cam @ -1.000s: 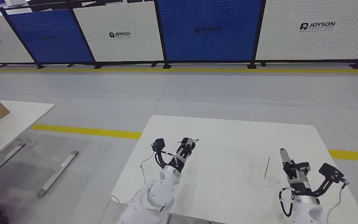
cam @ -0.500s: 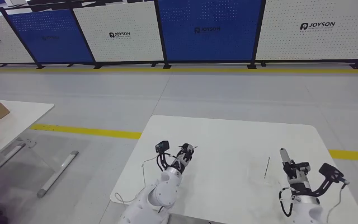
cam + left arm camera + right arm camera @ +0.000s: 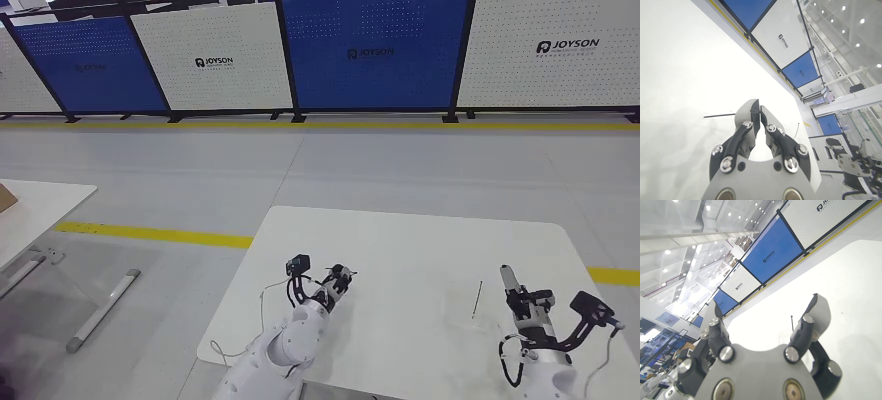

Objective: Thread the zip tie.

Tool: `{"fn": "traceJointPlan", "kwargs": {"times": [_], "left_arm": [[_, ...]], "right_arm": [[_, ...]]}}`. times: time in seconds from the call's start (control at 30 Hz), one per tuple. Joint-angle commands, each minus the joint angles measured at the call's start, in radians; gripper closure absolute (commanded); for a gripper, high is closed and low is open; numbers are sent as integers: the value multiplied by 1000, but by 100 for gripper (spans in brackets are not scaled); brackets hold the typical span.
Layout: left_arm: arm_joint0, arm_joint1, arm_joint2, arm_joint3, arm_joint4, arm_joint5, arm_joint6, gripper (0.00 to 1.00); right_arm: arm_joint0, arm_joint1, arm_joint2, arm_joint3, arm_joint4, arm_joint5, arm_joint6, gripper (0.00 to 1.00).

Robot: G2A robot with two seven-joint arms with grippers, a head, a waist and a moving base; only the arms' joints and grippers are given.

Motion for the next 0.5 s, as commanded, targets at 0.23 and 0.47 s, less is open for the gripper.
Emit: {"fn": "traceJointPlan", "kwargs": {"times": [0.23, 0.47], "left_arm": [[0, -1, -4, -3, -3, 5, -4, 0], [18, 1, -17, -50, -3, -23, 21, 0]], "right_arm": [[0, 0, 0, 0, 0, 0, 0, 0], [0, 0, 0, 0, 0, 0, 0, 0]]}}
